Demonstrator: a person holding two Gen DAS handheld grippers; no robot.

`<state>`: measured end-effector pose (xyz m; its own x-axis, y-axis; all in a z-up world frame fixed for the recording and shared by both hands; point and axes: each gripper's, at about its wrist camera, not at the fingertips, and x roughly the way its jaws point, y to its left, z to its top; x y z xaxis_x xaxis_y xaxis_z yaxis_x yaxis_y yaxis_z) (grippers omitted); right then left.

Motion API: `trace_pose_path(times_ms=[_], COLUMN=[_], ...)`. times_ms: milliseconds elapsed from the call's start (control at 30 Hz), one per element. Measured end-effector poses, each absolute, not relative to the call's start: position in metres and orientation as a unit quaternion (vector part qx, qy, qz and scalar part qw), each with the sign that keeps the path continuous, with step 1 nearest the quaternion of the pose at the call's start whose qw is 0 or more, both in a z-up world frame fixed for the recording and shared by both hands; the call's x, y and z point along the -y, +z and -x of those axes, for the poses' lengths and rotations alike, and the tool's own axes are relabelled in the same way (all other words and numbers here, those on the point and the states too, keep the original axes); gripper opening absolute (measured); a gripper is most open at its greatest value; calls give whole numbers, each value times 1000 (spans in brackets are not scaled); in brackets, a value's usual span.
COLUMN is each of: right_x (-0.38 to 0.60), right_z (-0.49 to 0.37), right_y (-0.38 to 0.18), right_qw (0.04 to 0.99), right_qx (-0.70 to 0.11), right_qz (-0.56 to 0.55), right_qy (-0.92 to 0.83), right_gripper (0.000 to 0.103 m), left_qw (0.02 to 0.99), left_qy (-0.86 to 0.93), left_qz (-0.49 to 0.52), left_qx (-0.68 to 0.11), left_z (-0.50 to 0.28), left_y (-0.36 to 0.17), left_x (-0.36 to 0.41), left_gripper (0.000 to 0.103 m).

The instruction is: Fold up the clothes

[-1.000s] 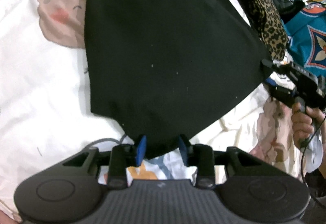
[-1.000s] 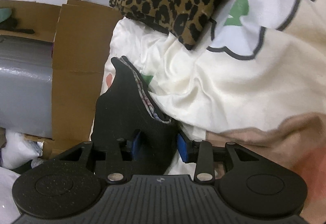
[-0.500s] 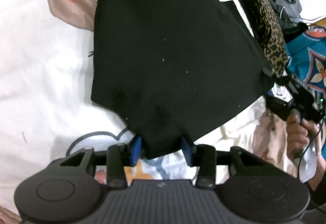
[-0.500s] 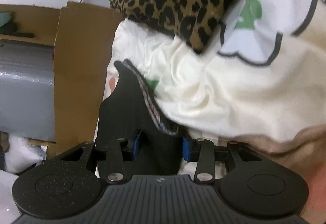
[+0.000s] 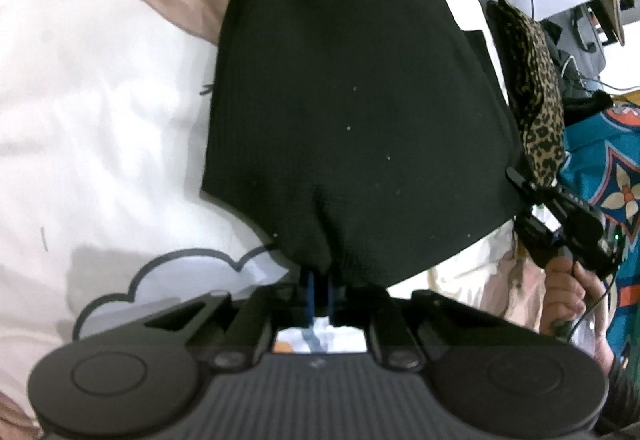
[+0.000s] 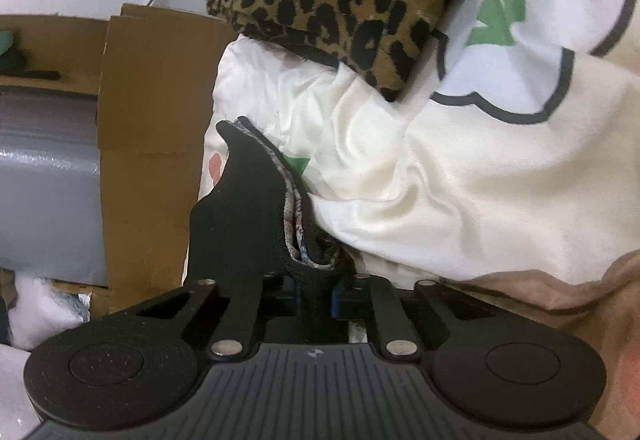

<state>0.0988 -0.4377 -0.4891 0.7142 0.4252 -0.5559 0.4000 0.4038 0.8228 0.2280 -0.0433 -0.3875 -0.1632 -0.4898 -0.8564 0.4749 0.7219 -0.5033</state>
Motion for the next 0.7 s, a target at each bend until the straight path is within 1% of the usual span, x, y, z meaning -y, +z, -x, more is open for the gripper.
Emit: trace_pose_path(times_ms=[233,400,700], right_x=[436,430,415], right_z=[-95,-91,-78], right_y=[-474,-463,-452], right_qw=[753,759,765], right_qx=[-382,-396,-430], right_qz=[-536,-515,-475], right_qy=[17,26,61], right_gripper=[7,7,7], left_qw=[646,639,625], left_qy=[-368,-365,-349], left_qz=[-26,-44,-75], left_qx=[-668,-676,-694], left_z=[-222,-225,-224], left_y=[-358,-348,-347], left_x=[49,44,27], left_gripper=[5,5,5])
